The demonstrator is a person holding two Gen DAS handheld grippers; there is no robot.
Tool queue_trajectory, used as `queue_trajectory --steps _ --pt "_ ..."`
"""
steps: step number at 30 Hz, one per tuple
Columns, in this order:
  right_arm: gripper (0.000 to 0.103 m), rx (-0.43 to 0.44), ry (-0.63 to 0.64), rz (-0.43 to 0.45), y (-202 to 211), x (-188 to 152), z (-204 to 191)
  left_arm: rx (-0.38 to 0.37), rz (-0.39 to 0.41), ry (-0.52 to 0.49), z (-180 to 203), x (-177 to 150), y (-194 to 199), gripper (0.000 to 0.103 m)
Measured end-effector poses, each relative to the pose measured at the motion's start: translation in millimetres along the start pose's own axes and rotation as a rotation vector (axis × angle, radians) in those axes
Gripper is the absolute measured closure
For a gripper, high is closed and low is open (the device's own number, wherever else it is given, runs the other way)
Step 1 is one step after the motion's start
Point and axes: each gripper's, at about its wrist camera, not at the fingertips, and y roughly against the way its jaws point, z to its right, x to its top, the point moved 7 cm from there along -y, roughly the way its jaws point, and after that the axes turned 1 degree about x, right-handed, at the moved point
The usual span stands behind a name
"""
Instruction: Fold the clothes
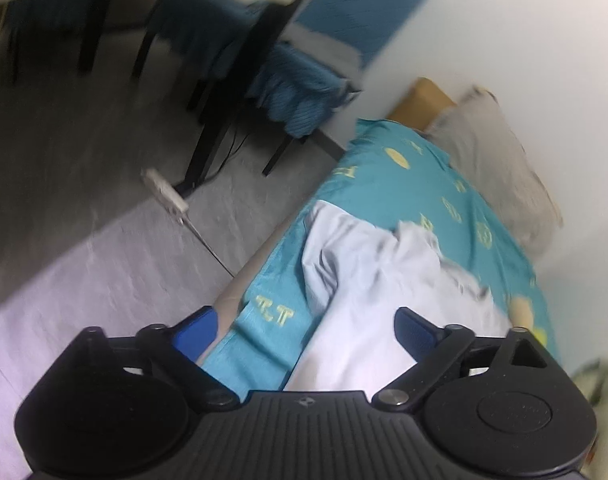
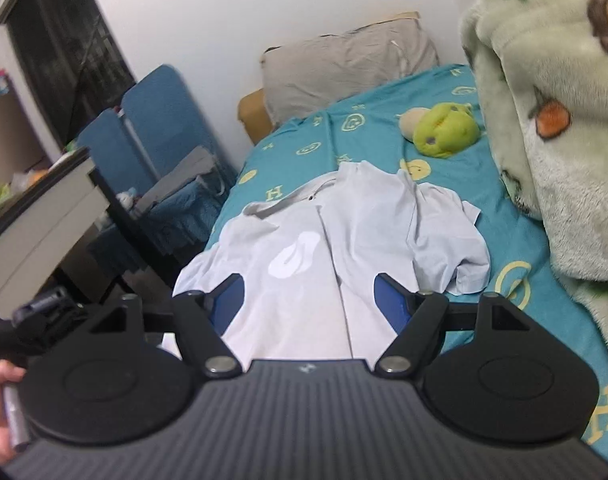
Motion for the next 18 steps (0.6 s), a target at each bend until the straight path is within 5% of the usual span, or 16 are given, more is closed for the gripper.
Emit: queue_trajectory --steps 6,11,15,18 --pt "0.029 -0.024 0.005 0.037 -26 6 8 0.004 0.022 0.059 9 25 -70 0.024" --pt "0.029 -0.061 0.008 0.072 -44 8 22 -0.003 0.019 0.098 12 34 -130 0.046" --pt "0.029 -0.096 0.001 0.133 -49 15 37 -0.005 0.030 0.172 13 38 -166 0.049" --pt "0.029 -0.116 -0.029 0.119 -55 15 49 -0.016 0.007 0.113 26 39 -184 0.066"
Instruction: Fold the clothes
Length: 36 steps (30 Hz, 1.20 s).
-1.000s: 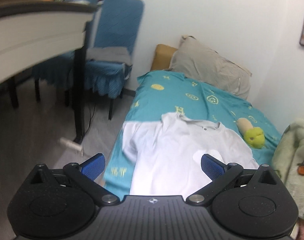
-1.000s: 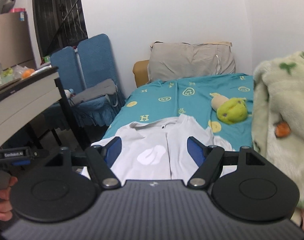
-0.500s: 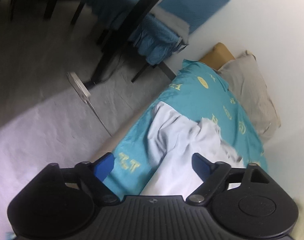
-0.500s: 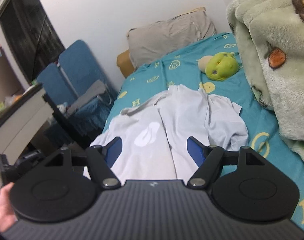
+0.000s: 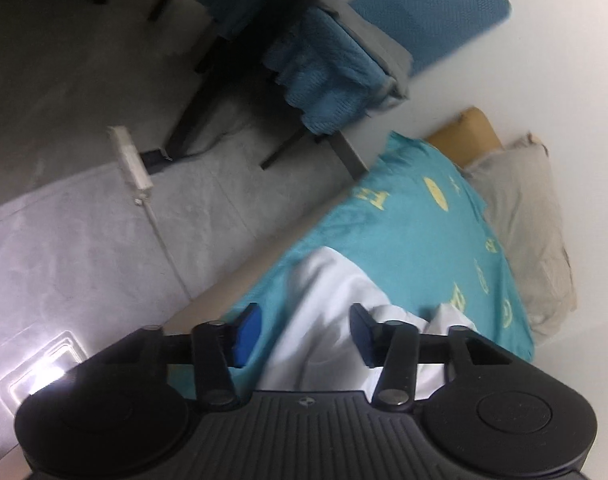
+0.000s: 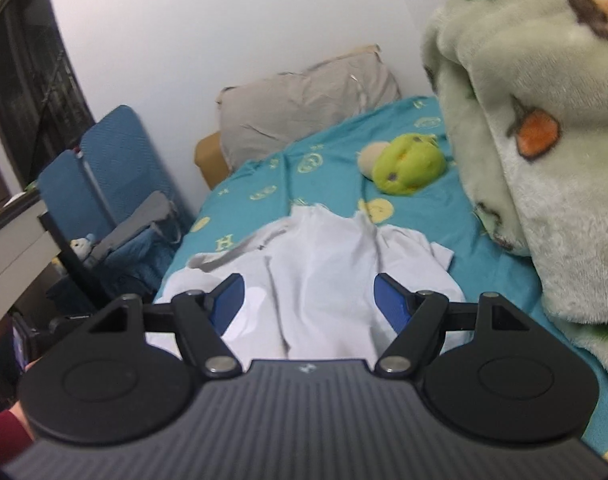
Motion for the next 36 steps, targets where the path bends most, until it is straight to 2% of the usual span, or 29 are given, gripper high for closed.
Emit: queue_trajectory --steps 1,2,6,8,11,13,14,18,20,22,24,25,27,29,33,36 --pt "0.029 -0.007 -0.014 -0.012 -2 -2 4 0.015 0.010 -0.054 7 0 -2 0.088" --pt "0.029 -0.015 -0.028 -0.024 -5 -4 8 0.030 0.037 -0.110 12 2 -1 0.103" --pt "0.029 -0.039 -0.085 -0.021 -3 -8 17 0.009 0.180 -0.206 34 24 22 0.102" --pt "0.029 -0.048 -0.075 0.006 1 -6 17 0.023 0.252 -0.217 41 40 36 0.102" --pt "0.029 -0.066 -0.052 0.024 2 -5 16 0.151 0.357 -0.221 42 65 49 0.102" --pt "0.029 -0.073 -0.054 0.016 1 -6 18 0.254 0.407 -0.216 40 77 52 0.102" --pt "0.029 -0.078 -0.053 0.009 0 -7 18 0.304 0.406 -0.219 36 78 49 0.102" --pt "0.029 -0.093 -0.039 -0.021 -5 -12 19 0.521 0.349 -0.262 16 67 22 0.102" --pt "0.029 -0.095 -0.026 -0.037 -8 -15 18 0.556 0.282 -0.274 2 55 5 0.102" --pt "0.029 -0.094 -0.009 -0.053 -12 -18 16 0.505 0.245 -0.275 -5 43 2 0.100" --pt "0.029 -0.086 -0.001 -0.067 -16 -21 15 0.461 0.207 -0.290 -4 32 6 0.091" --pt "0.029 -0.082 0.001 -0.074 -17 -23 14 0.442 0.181 -0.299 -4 26 12 0.080" --pt "0.029 -0.077 0.003 -0.078 -17 -23 12 0.403 0.121 -0.319 -6 12 33 0.068" --pt "0.029 -0.070 0.005 -0.074 -15 -21 10 0.371 0.051 -0.339 -9 -8 59 0.050" --pt "0.029 -0.054 -0.016 -0.071 -2 -15 8 0.327 -0.108 -0.417 -29 -60 133 0.042" --pt "0.030 -0.043 -0.036 -0.066 14 -10 6 0.323 -0.269 -0.491 -47 -118 186 0.040"
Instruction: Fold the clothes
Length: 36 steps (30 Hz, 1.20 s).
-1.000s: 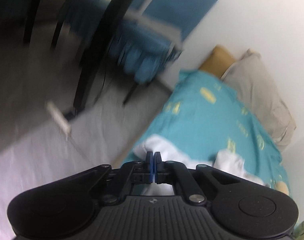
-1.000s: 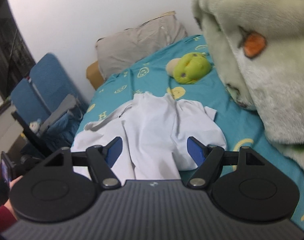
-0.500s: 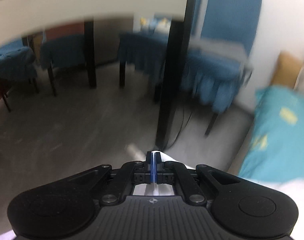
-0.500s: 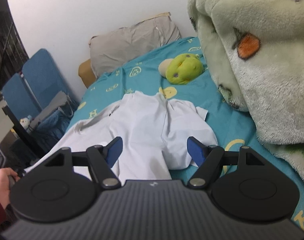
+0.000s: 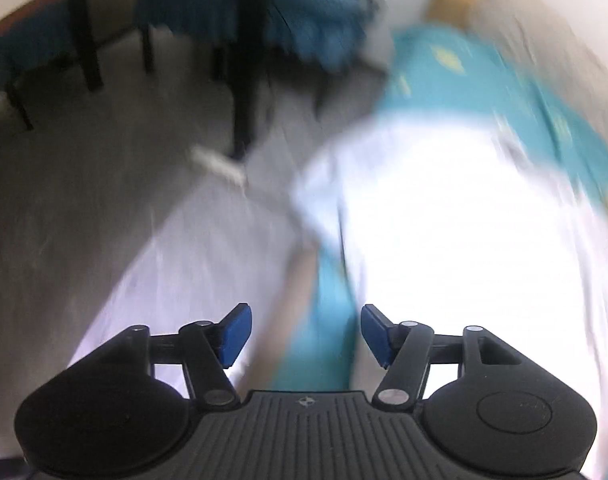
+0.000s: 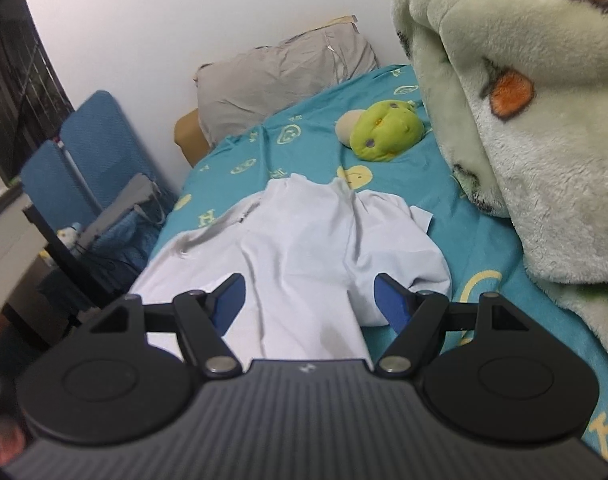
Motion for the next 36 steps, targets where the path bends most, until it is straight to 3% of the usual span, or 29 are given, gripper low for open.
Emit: queue_trajectory --steps 6,12,14,16,18,19,20,21,28,31,34,35,36 --pt "0.029 -0.001 -0.033 0.017 33 5 5 -0.060 -0.239 -0.133 17 -111 33 0.041" --pt "0.029 0.010 -0.066 0.004 50 4 12 -0.082 -0.287 -0.281 52 -143 44 0.041" --pt "0.029 0.012 -0.063 0.000 51 3 11 -0.126 -0.288 -0.313 61 -149 51 0.042" --pt "0.029 0.017 -0.058 -0.003 52 3 10 -0.114 -0.277 -0.342 64 -156 57 0.044" --pt "0.029 0.022 -0.055 -0.008 50 3 9 -0.076 -0.267 -0.361 63 -160 61 0.058" --pt "0.029 0.024 -0.053 -0.011 49 3 9 -0.070 -0.273 -0.364 65 -162 64 0.069" --pt "0.029 0.023 -0.049 -0.014 47 2 8 -0.071 -0.284 -0.364 67 -164 67 0.088" --pt "0.029 0.022 -0.044 -0.018 46 2 8 -0.071 -0.295 -0.363 70 -166 69 0.096" --pt "0.029 0.020 -0.065 -0.026 41 5 13 0.146 -0.245 -0.360 36 -163 96 0.096" --pt "0.029 0.015 -0.074 -0.035 38 6 17 0.149 -0.208 -0.369 40 -157 104 0.094" --pt "0.029 0.014 -0.095 -0.054 37 6 22 0.120 -0.134 -0.402 54 -153 122 0.078" --pt "0.029 0.018 -0.107 -0.060 38 6 24 0.109 -0.097 -0.414 58 -150 131 0.061" --pt "0.029 0.022 -0.118 -0.065 38 6 26 0.102 -0.055 -0.420 62 -146 141 0.051"
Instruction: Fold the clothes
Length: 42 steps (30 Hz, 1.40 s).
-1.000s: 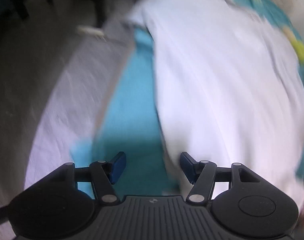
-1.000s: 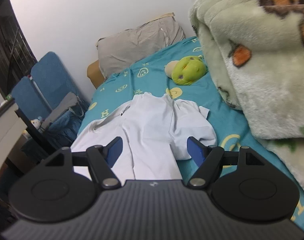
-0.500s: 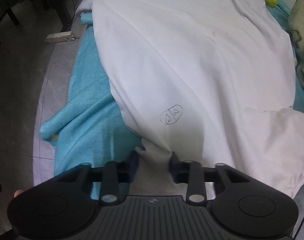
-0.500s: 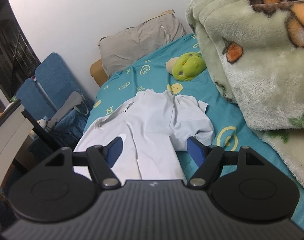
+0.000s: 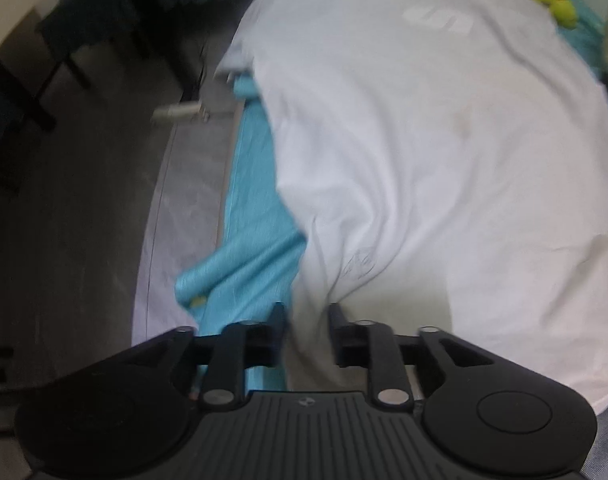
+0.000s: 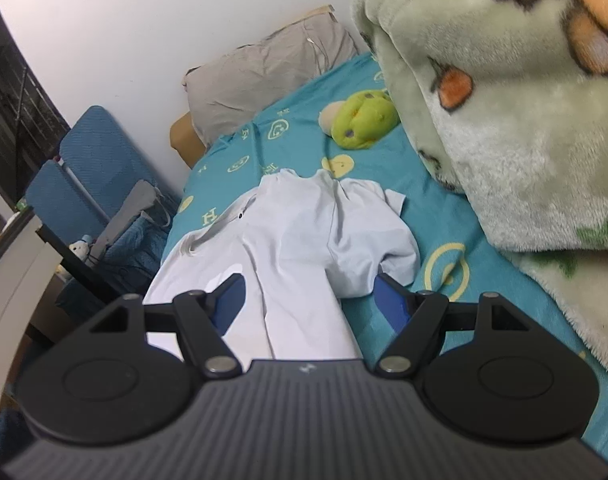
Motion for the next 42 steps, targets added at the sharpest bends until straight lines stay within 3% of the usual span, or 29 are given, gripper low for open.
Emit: queue_trajectory --steps 2,4,10,14,18,22,27,29,31,32,33,34,36,40,42 --pt "0.029 0.011 -0.027 -0.008 0 1 3 -0.005 0.099 0.012 4 14 22 0.028" --pt "0.029 0.026 -0.060 -0.012 -1 3 6 -0.031 0.202 0.041 14 30 44 0.021" --pt "0.030 0.067 -0.205 -0.020 -6 8 27 -0.107 0.446 0.131 57 94 64 0.011" --pt "0.030 0.077 -0.332 -0.043 -20 6 46 -0.186 0.526 0.177 83 117 28 0.007" --pt "0.030 0.078 -0.424 -0.093 -55 3 53 -0.176 0.550 0.132 88 118 -50 0.007" --pt "0.031 0.062 -0.466 -0.128 -98 -2 54 -0.167 0.516 0.105 79 114 -104 0.007" --pt "0.031 -0.011 -0.523 -0.147 -148 -15 66 -0.241 0.504 0.189 60 123 -120 0.007" --pt "0.031 -0.004 -0.545 -0.095 -156 -14 68 -0.259 0.496 0.210 55 123 -122 0.007" --pt "0.041 -0.032 -0.520 -0.064 -162 -9 66 -0.268 0.484 0.221 53 123 -126 0.007" --pt "0.060 -0.054 -0.497 -0.056 -166 -7 66 -0.269 0.477 0.228 51 123 -129 0.007" --pt "0.088 -0.081 -0.475 -0.056 -170 -6 68 -0.270 0.470 0.235 50 123 -131 0.007" --pt "0.096 -0.097 -0.467 -0.052 -172 -4 73 -0.270 0.463 0.243 48 123 -133 0.007" --pt "0.096 -0.113 -0.455 -0.014 -170 2 80 -0.278 0.453 0.262 44 123 -136 0.007" --pt "0.097 -0.179 -0.344 0.159 -133 30 81 -0.279 0.437 0.287 39 122 -138 0.007" --pt "0.097 -0.174 -0.330 0.193 -122 35 81 -0.276 0.428 0.291 38 122 -140 0.007"
